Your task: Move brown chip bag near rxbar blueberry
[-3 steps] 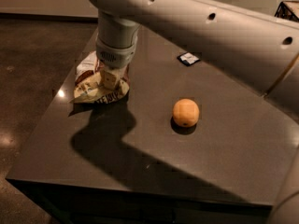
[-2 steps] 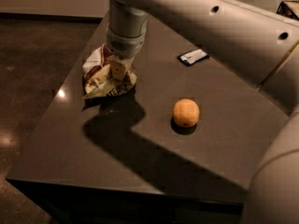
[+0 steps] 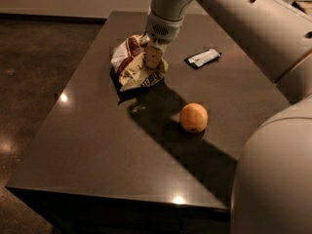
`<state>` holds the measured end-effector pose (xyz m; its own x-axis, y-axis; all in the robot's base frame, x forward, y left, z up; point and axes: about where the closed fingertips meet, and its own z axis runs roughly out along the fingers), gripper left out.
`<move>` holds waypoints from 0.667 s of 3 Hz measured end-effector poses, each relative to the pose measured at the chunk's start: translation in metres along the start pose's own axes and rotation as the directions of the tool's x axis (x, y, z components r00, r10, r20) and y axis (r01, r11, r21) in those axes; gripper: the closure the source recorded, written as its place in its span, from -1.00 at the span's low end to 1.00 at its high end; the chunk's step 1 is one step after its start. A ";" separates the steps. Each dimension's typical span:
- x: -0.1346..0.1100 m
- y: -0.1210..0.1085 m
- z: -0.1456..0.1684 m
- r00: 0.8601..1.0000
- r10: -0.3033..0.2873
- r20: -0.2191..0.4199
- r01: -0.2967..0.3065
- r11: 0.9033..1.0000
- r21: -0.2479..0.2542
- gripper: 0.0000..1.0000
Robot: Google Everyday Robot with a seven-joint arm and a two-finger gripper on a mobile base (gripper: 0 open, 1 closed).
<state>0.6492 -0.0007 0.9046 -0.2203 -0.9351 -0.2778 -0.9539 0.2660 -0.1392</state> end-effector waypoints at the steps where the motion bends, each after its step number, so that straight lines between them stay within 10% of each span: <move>1: 0.027 -0.017 -0.016 0.999 -0.033 0.015 0.033 0.999 0.002 1.00; 2: 0.053 -0.025 -0.026 0.999 -0.048 0.022 0.048 0.999 0.000 1.00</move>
Offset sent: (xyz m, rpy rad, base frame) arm 0.0017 -0.1076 0.0226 0.0073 -0.0068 0.0650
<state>0.6563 -0.0631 0.9181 -0.1700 -0.9412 -0.2919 -0.9633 0.2212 -0.1522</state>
